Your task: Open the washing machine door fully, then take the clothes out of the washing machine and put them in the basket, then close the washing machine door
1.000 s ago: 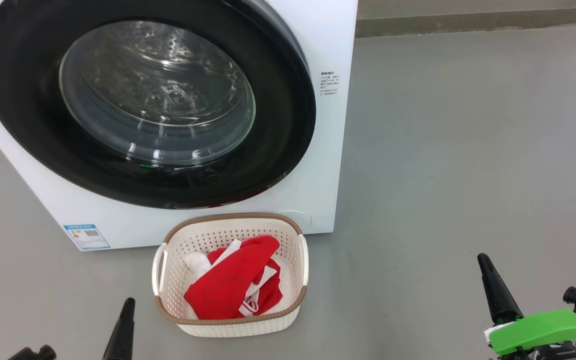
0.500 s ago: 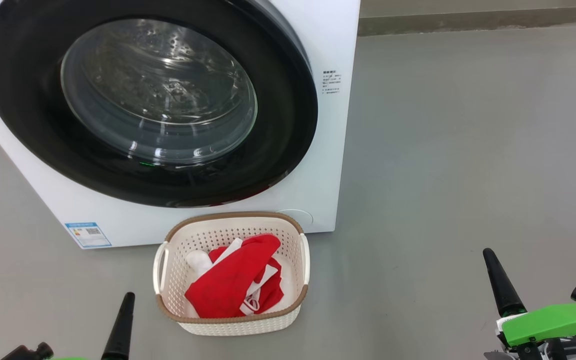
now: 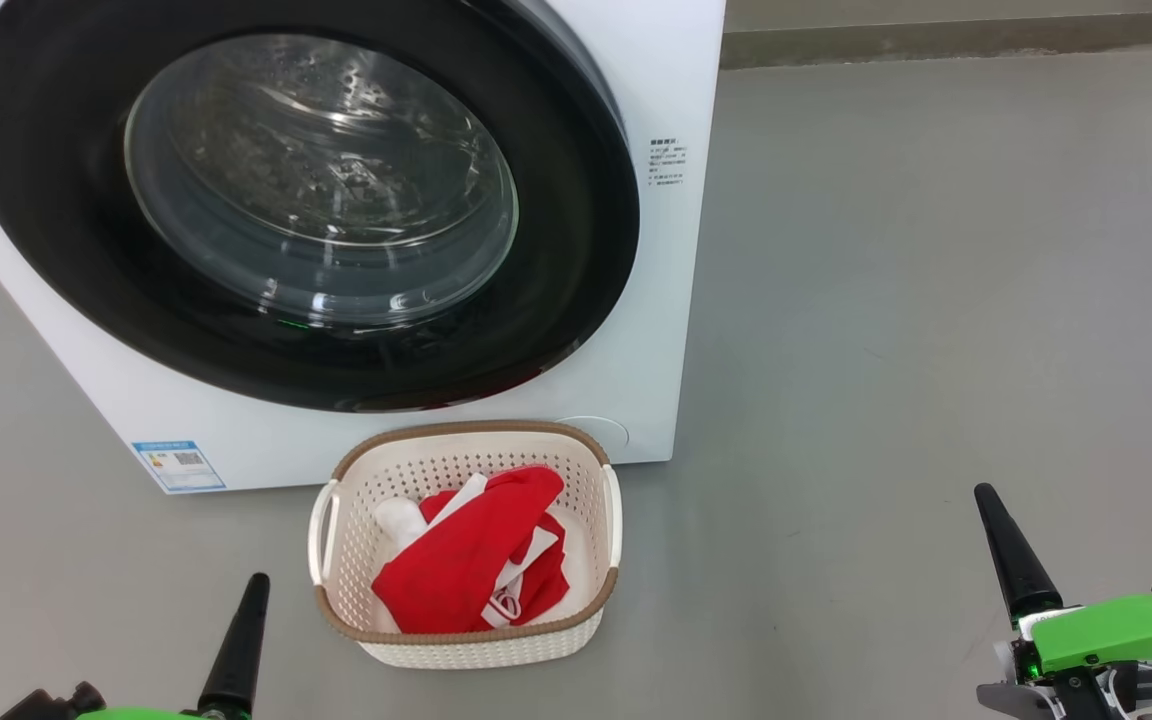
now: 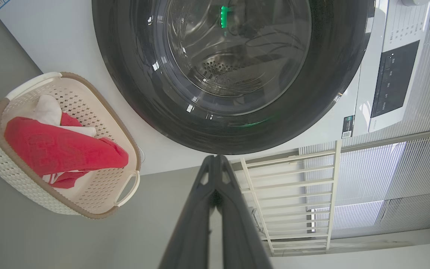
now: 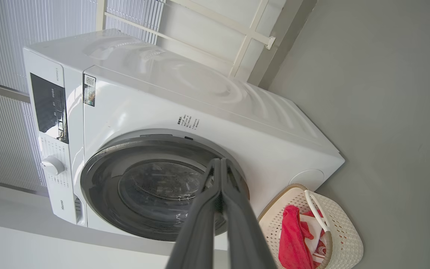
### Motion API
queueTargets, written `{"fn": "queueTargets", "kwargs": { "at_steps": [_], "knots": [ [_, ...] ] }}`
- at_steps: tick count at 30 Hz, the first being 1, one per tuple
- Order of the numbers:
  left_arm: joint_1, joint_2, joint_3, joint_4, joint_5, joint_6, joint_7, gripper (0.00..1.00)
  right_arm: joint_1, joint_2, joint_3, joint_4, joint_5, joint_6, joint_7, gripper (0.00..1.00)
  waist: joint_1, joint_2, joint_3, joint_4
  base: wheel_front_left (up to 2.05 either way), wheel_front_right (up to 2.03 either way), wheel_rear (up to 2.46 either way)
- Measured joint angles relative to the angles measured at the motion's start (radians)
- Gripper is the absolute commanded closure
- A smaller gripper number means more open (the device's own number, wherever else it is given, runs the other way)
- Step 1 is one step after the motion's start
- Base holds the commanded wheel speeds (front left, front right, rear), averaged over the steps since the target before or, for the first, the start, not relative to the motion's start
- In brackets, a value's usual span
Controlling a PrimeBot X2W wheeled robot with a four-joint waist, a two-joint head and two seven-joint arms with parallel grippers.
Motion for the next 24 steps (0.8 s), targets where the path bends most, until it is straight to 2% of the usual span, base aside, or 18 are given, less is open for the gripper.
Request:
{"fn": "queueTargets", "kwargs": {
  "at_steps": [24],
  "knots": [
    [-0.037, -0.011, 0.025, 0.022, -0.217, -0.025, 0.062, 1.00, -0.031, 0.000, -0.037, 0.012, 0.244, 0.000, 0.065, 1.00, 0.0000, 0.0000, 0.005, 0.007, 0.00, 0.00, 0.00]
  ]
}}
